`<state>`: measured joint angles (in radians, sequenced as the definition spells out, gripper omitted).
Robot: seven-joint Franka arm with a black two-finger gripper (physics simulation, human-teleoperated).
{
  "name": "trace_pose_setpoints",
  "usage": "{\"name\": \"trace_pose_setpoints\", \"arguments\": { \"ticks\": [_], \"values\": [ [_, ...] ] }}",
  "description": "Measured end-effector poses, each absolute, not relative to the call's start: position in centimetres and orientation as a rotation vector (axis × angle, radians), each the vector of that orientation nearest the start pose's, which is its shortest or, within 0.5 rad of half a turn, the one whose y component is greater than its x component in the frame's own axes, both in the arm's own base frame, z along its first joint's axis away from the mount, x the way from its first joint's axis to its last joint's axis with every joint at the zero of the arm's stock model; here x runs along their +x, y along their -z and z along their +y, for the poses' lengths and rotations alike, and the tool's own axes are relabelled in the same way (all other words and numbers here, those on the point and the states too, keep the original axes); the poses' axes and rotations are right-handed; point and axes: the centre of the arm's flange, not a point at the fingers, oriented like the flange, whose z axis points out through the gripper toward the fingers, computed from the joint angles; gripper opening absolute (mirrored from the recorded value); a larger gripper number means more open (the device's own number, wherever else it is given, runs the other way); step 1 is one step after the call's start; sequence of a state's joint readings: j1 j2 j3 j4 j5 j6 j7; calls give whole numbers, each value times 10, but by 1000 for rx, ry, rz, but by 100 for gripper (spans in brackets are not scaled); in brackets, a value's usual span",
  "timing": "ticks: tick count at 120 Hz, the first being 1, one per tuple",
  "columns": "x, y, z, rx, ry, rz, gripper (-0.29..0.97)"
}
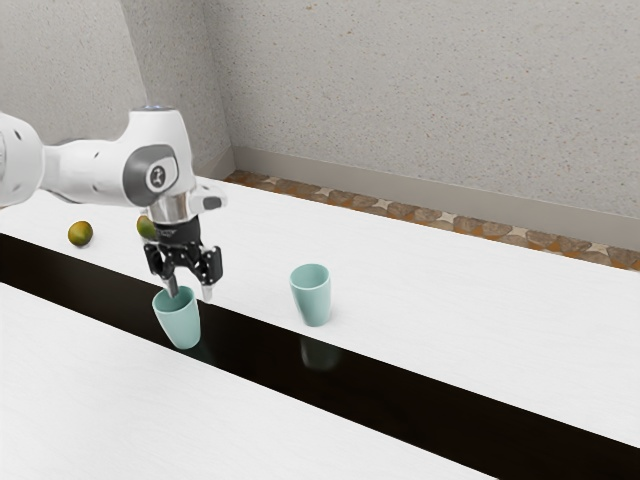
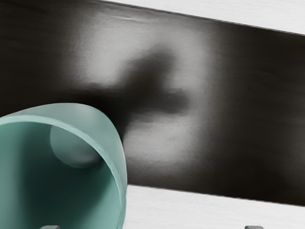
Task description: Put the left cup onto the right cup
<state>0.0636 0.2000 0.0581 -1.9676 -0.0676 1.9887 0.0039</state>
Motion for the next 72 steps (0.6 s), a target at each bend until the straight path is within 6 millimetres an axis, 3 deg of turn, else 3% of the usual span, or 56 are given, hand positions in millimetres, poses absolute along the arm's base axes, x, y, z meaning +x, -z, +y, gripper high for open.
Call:
{"name": "trace_pose_setpoints", "arguments": {
  "ticks": [58, 72],
  "values": [
    [575, -320, 79, -3179, -227, -273, 43],
    [577, -319, 85, -3176, -208, -278, 32]
  ]
}}
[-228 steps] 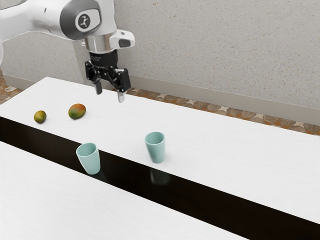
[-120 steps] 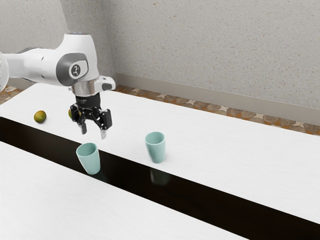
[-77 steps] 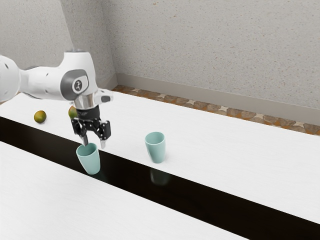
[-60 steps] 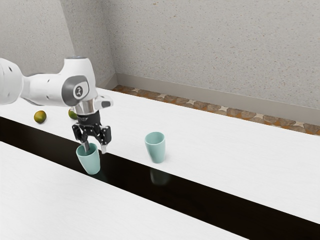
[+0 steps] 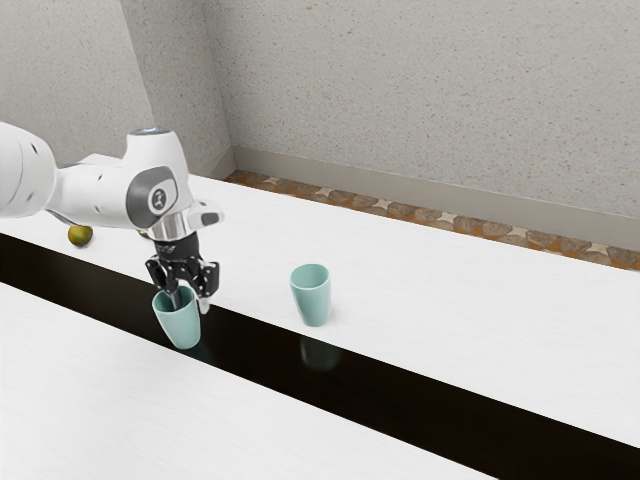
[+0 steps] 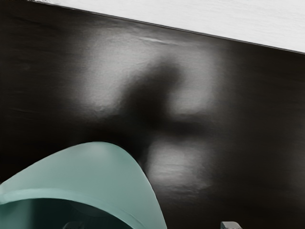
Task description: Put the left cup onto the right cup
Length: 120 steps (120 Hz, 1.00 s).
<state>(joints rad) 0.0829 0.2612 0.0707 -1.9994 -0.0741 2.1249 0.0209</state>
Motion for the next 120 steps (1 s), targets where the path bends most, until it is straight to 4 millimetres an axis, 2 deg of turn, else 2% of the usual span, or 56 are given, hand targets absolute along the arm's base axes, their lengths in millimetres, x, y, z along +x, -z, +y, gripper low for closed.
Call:
{"name": "trace_pose_setpoints", "arguments": {
  "ticks": [20, 36, 85, 99, 111, 120],
  "values": [
    [577, -319, 87, -3176, -192, -275, 11],
    [578, -319, 88, -3177, -185, -270, -1],
    [578, -326, 90, -3173, -166, -270, -10],
    [579, -340, 87, -3165, -141, -248, -10],
    [586, -356, 74, -3156, -118, -196, -10],
    [599, -380, 59, -3141, -81, -138, -10]
  ]
}}
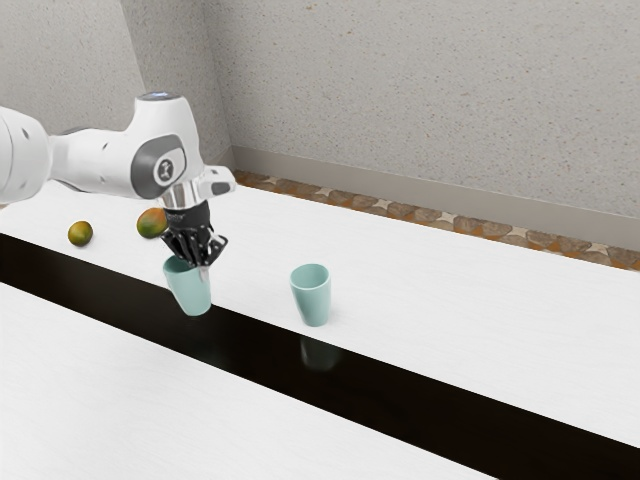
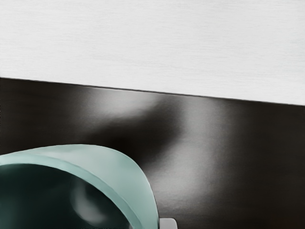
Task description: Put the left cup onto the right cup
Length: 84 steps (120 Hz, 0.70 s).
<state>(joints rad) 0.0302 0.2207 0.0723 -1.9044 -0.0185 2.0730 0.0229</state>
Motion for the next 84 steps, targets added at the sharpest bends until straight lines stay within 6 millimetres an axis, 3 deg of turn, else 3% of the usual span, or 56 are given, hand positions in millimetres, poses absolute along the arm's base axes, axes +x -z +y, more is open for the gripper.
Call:
{"name": "trace_pose_setpoints", "arguments": {
  "ticks": [19, 51, 69, 84],
  "values": [
    [619, -424, 15, -3112, -35, -12, -11],
    [633, -482, -89, -3063, 33, 232, -11],
    [644, -498, -144, -3032, 68, 341, -11],
    [651, -500, -159, -3013, 68, 358, -11]
  ]
}}
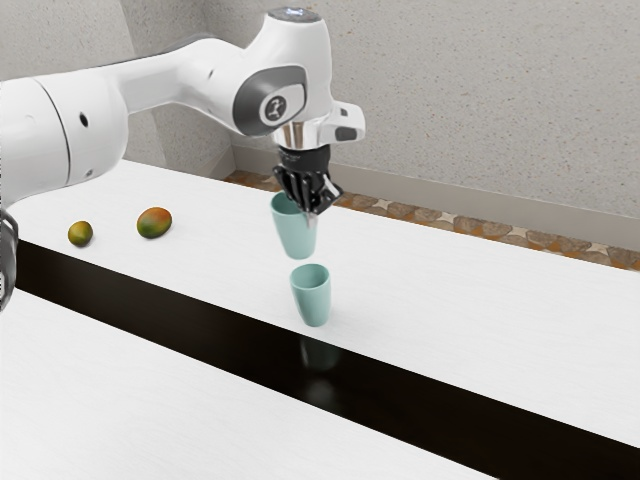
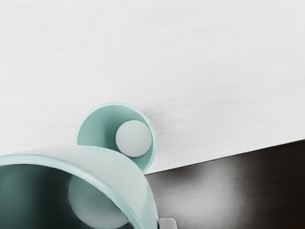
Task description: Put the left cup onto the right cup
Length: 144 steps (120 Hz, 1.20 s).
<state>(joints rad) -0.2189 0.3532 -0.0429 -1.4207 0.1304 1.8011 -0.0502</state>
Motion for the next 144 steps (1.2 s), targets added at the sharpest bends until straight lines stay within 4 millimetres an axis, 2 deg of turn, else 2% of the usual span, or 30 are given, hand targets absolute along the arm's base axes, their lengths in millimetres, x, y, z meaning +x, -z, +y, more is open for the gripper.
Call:
{"name": "trace_pose_setpoints", "arguments": {
  "ticks": [25, 108, 144],
  "values": [
    [655, -484, -167, -2998, 16, 357, -11],
    [700, -428, -152, -3002, -39, 299, -11],
    [706, -403, -151, -2998, -75, 312, -11]
  ]
}}
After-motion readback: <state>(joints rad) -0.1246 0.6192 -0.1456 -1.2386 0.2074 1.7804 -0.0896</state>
